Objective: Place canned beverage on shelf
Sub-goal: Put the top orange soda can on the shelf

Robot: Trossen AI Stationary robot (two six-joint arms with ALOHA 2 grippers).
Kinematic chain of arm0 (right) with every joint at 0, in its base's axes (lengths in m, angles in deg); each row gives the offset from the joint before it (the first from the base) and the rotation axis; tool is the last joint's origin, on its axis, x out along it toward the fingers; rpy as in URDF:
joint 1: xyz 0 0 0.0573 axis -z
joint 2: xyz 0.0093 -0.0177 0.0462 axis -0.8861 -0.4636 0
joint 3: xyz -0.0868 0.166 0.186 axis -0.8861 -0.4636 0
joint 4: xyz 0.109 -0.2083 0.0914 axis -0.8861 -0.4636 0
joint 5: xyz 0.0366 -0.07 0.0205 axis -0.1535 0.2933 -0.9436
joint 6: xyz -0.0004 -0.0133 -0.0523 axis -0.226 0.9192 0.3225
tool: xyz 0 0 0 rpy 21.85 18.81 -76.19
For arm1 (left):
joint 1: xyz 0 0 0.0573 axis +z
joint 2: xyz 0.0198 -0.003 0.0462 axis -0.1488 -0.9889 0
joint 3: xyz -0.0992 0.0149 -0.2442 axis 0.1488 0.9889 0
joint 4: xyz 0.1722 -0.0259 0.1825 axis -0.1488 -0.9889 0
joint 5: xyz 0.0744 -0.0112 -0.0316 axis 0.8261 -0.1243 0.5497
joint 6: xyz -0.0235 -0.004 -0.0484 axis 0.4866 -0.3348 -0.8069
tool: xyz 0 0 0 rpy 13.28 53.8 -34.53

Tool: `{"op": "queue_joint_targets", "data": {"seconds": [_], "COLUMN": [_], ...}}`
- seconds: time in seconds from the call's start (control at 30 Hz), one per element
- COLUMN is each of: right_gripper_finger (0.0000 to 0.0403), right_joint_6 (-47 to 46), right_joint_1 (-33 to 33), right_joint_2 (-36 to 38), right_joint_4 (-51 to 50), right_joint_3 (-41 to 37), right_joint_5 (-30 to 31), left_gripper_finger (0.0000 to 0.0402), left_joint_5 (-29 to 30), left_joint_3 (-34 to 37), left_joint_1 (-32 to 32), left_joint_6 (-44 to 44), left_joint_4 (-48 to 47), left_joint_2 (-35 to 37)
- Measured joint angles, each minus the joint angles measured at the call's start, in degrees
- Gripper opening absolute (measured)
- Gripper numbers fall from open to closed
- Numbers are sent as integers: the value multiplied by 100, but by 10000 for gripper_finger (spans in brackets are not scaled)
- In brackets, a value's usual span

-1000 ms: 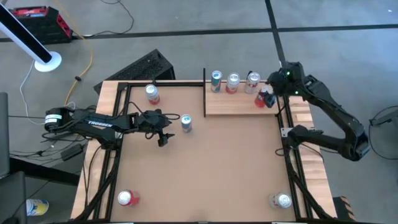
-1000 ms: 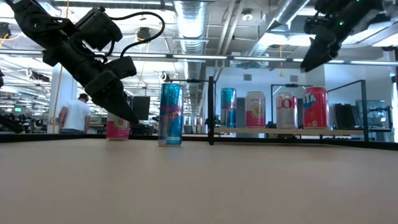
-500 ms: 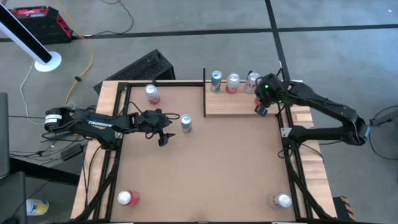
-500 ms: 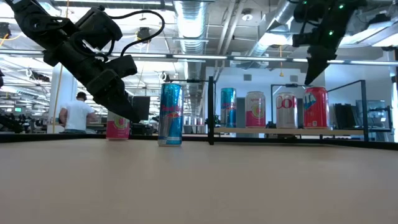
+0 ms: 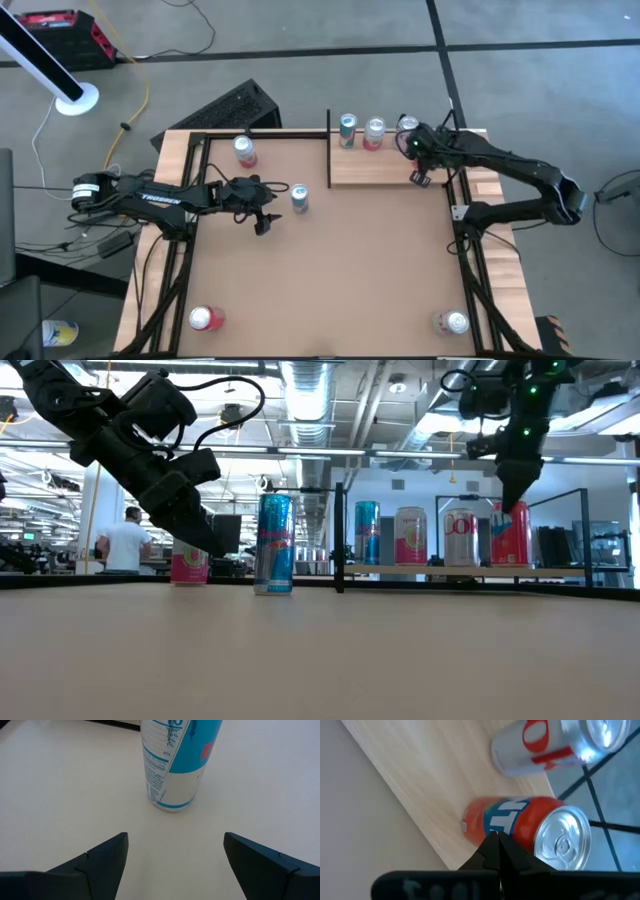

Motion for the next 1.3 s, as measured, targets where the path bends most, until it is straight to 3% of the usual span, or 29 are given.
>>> {"op": "queue_joint_targets", "data": {"seconds": [0.1,0.33,0.93,1.3], "right_gripper_finger": [19,18,18,19], "right_joint_6": [-26,-221,-191,43], "right_joint_1": [1,186,277,529], "right_joint_2": [2,4,2,-220], "right_joint_4": [-255,-532,-887,-814], "right_joint_3": [0,-4,-4,-4], "right_joint_5": [77,929,951,1675], "left_gripper_finger": [314,314,314,314], "left_joint_5": [0,1,1,-1], "left_joint_3": [0,0,0,0], "left_joint_1": [0,0,0,0], "left_joint_6": [0,0,0,0], "left_joint_4": [-1,-4,-4,-4], "left_joint_2": [0,0,0,0]}}
